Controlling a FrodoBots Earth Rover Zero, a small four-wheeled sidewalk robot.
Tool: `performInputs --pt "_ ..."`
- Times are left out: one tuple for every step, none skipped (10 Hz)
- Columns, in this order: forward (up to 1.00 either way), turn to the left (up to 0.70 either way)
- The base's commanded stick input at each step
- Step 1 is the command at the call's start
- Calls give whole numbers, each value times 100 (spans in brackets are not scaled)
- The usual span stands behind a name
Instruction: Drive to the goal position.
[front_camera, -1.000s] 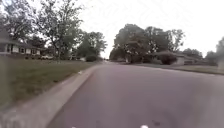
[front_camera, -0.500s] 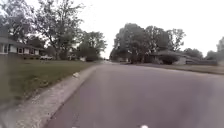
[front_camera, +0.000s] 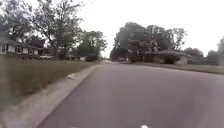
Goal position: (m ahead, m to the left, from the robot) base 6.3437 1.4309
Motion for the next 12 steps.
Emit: performInputs --pt "100 0" --pt "100 0" --pt "100 0" --pt "100 0" --pt "100 0" --pt "100 0" --pt "100 20" --pt "100 39" --pt "100 40" --pt "100 40" --pt "100 0" --pt "100 0"
